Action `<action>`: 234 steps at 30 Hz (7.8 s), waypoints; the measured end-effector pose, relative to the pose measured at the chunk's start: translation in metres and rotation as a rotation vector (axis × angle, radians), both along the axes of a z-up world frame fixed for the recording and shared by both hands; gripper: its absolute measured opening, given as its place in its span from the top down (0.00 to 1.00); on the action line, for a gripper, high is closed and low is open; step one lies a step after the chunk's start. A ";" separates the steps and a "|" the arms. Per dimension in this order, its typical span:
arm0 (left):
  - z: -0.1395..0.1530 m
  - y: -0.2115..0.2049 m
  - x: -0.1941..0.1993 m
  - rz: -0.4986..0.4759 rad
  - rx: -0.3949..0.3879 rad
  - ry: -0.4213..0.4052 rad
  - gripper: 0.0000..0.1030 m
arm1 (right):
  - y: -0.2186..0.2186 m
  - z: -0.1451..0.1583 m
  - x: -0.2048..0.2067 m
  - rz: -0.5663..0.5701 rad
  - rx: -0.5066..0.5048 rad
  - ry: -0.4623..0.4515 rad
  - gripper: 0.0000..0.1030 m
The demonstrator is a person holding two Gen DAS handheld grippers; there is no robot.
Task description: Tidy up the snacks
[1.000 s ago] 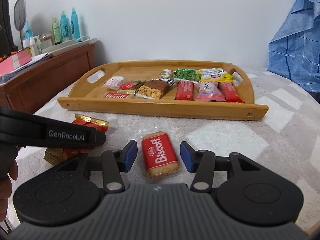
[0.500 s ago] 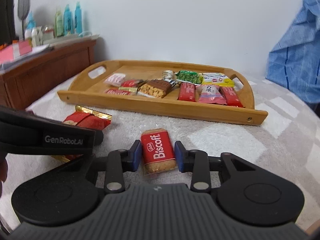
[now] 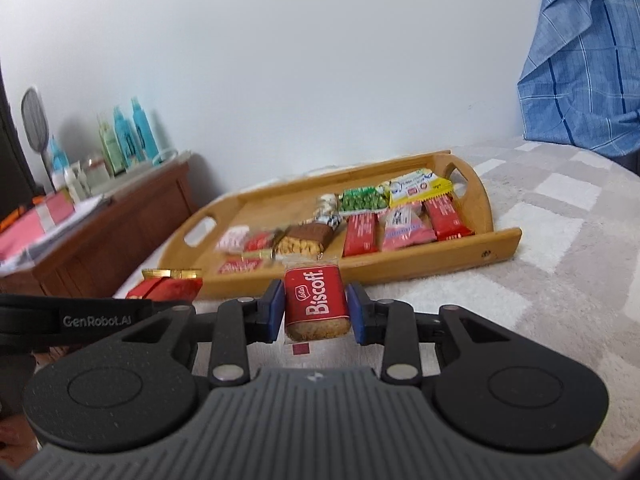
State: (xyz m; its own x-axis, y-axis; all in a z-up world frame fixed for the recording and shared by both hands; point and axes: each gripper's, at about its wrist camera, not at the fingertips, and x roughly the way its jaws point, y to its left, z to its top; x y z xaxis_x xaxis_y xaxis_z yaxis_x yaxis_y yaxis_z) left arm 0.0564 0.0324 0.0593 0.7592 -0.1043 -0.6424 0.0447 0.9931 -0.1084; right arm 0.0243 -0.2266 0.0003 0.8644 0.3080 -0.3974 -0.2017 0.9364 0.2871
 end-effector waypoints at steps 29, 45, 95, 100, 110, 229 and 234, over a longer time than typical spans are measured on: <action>0.033 -0.019 0.137 0.010 0.013 -0.093 0.59 | -0.029 0.047 0.153 -0.079 0.167 -0.008 0.63; -0.009 -0.014 0.210 0.043 0.028 -0.003 0.59 | -0.010 0.034 0.203 -0.071 0.114 0.033 0.63; -0.039 -0.023 0.250 0.008 0.049 0.074 0.59 | -0.004 0.000 0.246 -0.055 0.090 0.182 0.62; -0.040 -0.023 0.250 0.005 0.051 0.077 0.59 | -0.003 -0.001 0.248 -0.055 0.085 0.188 0.62; -0.041 -0.024 0.251 0.004 0.056 0.078 0.59 | 0.000 -0.003 0.248 -0.055 0.067 0.195 0.62; -0.031 -0.003 -0.013 0.010 0.075 0.020 0.10 | 0.010 -0.007 -0.035 -0.133 -0.229 -0.028 0.07; -0.043 -0.002 -0.023 0.016 0.104 0.024 0.10 | 0.014 -0.019 -0.038 -0.148 -0.228 0.028 0.05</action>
